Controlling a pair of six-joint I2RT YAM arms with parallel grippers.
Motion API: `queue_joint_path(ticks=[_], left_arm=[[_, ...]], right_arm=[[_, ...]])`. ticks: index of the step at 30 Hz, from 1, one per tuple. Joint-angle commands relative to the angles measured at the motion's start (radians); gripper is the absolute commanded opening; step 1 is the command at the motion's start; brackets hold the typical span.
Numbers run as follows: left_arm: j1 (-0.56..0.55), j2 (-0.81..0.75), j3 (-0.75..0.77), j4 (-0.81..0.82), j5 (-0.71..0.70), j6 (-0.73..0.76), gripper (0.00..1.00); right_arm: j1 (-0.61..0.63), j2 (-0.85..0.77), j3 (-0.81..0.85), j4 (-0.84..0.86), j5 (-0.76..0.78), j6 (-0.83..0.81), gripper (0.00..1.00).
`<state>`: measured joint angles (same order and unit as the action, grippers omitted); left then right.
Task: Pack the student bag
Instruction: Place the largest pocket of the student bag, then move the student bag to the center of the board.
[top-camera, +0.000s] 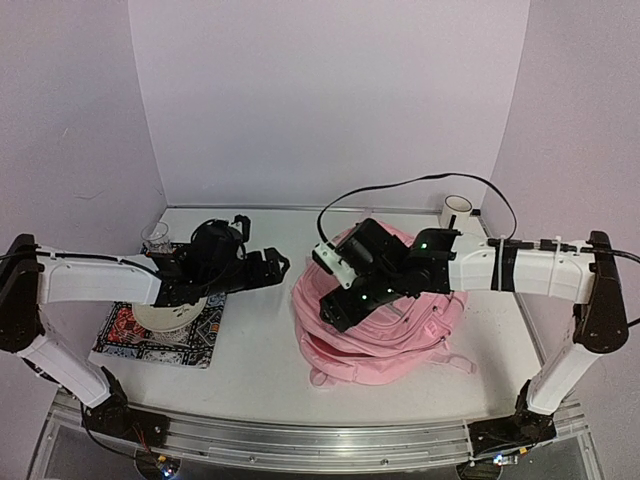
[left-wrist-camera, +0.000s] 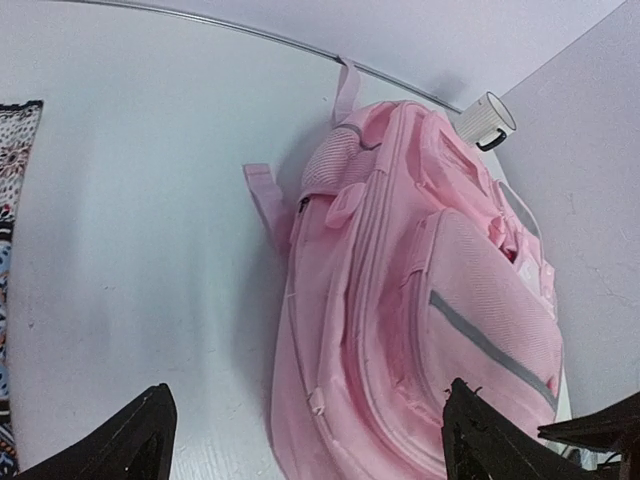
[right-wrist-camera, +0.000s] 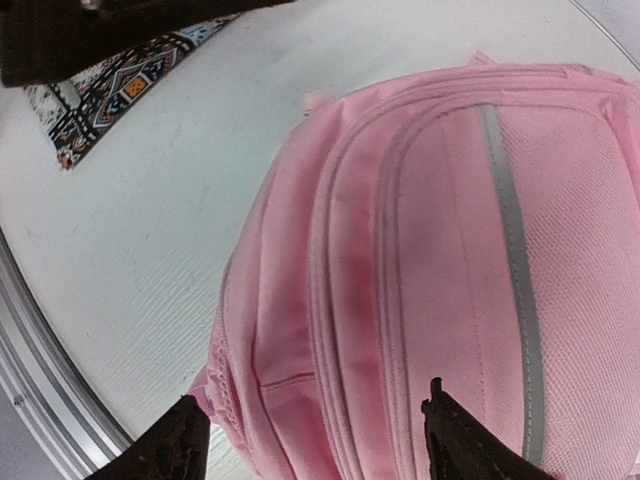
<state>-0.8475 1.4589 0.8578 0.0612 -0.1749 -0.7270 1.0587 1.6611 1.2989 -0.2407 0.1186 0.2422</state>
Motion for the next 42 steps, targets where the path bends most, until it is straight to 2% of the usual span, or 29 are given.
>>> queue_joint_path(ticks=[1,9,15,17,22,26,31,33,37,42], left_arm=[[0.026,0.096,0.125,0.016,0.149,0.05,0.94],[0.045,0.248,0.227,0.012,0.308,0.066,0.93],[0.045,0.308,0.239,0.016,0.433,0.053,0.89],[0.044,0.312,0.226,0.026,0.461,0.043,0.86],[0.042,0.281,0.164,0.059,0.489,0.011,0.68],[0.042,0.217,0.087,0.072,0.462,-0.007,0.57],[0.04,0.127,-0.028,0.076,0.408,-0.04,0.55],[0.042,0.082,-0.074,0.074,0.371,-0.053,0.56],[0.042,0.009,-0.098,0.008,0.25,-0.042,0.64],[0.042,-0.071,-0.039,-0.191,0.053,0.038,0.74]], right_arm=[[-0.11,-0.096,-0.04,-0.044,0.009,0.093,0.79],[-0.278,-0.283,-0.284,0.019,-0.015,0.212,0.87],[-0.33,-0.358,-0.427,0.101,-0.049,0.277,0.9],[-0.332,-0.344,-0.45,0.149,-0.078,0.275,0.9],[-0.331,-0.217,-0.425,0.276,-0.195,0.254,0.87],[-0.326,-0.106,-0.32,0.34,-0.303,0.222,0.84],[-0.32,0.043,-0.141,0.349,-0.361,0.155,0.84],[-0.321,0.1,-0.07,0.348,-0.372,0.128,0.84],[-0.322,0.153,0.025,0.338,-0.373,0.066,0.85],[-0.366,0.088,-0.011,0.321,-0.378,-0.02,0.85]])
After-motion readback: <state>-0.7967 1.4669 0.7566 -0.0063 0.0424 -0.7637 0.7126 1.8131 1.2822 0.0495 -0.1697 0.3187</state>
